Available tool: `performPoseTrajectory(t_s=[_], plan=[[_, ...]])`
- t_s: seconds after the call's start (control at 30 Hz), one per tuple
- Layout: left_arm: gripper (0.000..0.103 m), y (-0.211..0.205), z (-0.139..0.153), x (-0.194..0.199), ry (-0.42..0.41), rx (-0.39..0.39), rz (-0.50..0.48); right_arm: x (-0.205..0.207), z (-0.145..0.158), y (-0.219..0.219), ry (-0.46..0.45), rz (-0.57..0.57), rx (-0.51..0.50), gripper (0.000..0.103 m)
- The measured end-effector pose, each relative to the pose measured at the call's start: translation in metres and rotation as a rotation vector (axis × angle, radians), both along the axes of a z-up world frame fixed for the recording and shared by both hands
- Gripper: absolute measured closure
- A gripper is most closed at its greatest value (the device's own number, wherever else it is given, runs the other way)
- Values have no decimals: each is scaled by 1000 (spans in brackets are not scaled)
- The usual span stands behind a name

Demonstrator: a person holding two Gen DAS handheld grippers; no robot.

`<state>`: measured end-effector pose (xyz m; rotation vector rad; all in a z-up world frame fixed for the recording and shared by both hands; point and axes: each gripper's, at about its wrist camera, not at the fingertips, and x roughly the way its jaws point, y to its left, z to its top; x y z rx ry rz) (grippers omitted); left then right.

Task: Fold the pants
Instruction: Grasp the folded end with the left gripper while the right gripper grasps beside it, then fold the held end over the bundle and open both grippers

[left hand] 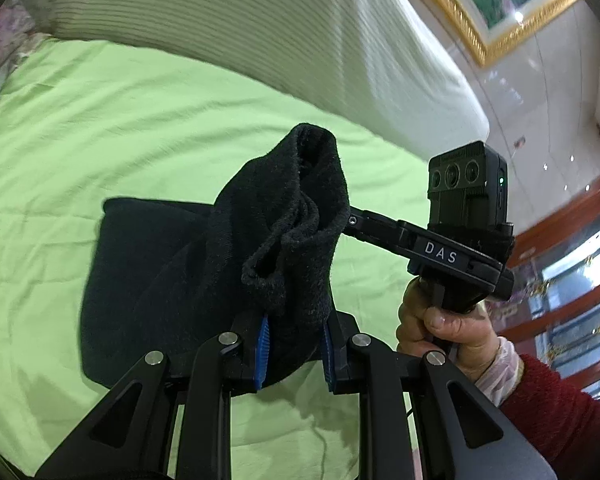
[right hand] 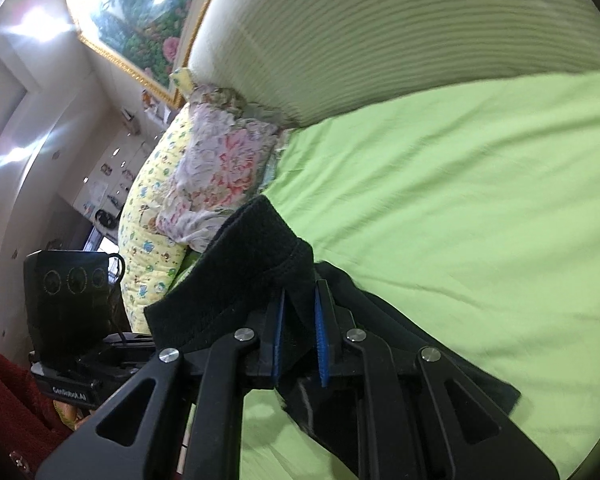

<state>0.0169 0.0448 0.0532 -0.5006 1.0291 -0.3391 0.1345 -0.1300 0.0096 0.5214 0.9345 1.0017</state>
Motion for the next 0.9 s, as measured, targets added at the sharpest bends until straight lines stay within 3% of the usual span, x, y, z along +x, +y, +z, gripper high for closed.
performPoseTrajectory(t_s=[0.4,0.5,0.6,0.67,0.7,0.73,0.9], plan=[[82,-66,-44,16,70,125,-106,-11,-43,-48,94,-112,-24,100],[77,-74,-56,20,98,138,-117,-16,-47,-62,122,-166,-38,99],[61,-77,-61,22,121,104,-130,-24,-50,-78,160,-251,-79,97],[55,-77,-62,23,137,71,-131,-29,-52,-84,182,-299,-115,76],[55,-76,-63,23,137,69,-130,-32,-53,-88,199,-328,-136,47],[53,-76,-62,22,137,71,-130,-36,-52,-91,207,-351,-138,30],[47,-64,-55,18,118,47,-119,-53,-41,-97,196,-440,-131,29]])
